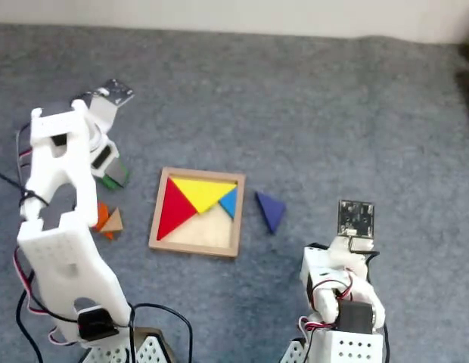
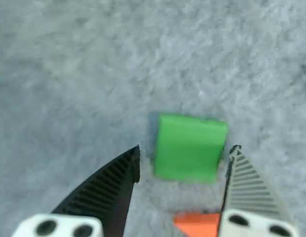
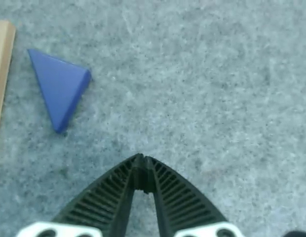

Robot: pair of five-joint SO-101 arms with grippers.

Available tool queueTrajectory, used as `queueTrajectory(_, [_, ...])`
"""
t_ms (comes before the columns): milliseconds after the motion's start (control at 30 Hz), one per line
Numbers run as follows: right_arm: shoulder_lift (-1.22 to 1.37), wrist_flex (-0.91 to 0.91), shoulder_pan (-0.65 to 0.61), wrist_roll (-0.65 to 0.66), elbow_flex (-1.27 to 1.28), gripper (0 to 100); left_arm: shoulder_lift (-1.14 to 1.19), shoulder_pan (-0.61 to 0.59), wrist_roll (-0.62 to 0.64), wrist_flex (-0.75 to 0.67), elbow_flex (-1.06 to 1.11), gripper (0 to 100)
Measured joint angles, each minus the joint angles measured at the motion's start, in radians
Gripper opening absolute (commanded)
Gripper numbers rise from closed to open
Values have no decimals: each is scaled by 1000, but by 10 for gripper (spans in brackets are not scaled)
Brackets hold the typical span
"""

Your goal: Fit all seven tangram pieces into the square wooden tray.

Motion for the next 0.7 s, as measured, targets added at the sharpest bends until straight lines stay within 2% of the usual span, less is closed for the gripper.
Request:
queueTrajectory(367, [0,0,0,0,0,9,141,21,-3,15,-91,95])
queueTrajectory(700, [0,0,0,0,0,9,77,57,-2,298,-190,88])
